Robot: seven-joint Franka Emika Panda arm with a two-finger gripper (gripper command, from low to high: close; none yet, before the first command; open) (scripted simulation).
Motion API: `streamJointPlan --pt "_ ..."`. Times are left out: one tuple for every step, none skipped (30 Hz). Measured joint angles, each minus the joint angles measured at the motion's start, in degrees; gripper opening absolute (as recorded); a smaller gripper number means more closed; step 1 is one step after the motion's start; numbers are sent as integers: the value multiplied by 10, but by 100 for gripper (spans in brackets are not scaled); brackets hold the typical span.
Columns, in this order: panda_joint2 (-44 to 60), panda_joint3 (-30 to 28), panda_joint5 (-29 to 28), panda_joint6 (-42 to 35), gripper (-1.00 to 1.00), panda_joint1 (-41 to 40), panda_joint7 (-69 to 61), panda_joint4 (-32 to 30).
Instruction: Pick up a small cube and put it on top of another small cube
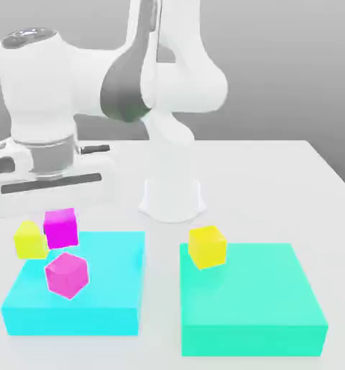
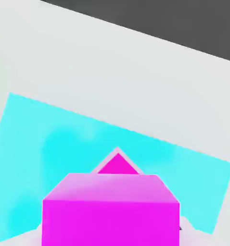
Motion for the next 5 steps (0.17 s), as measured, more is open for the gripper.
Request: streamJointPlan --pt "17 -2 5 21 -100 2 -4 -4" --pt "28 -3 9 34 100 2 -7 -6" --pt "28 -3 9 34 100 2 -7 -6" --pt "28 -3 9 34 100 2 -7 -6" --pt "28 -3 9 34 100 2 -7 -6"
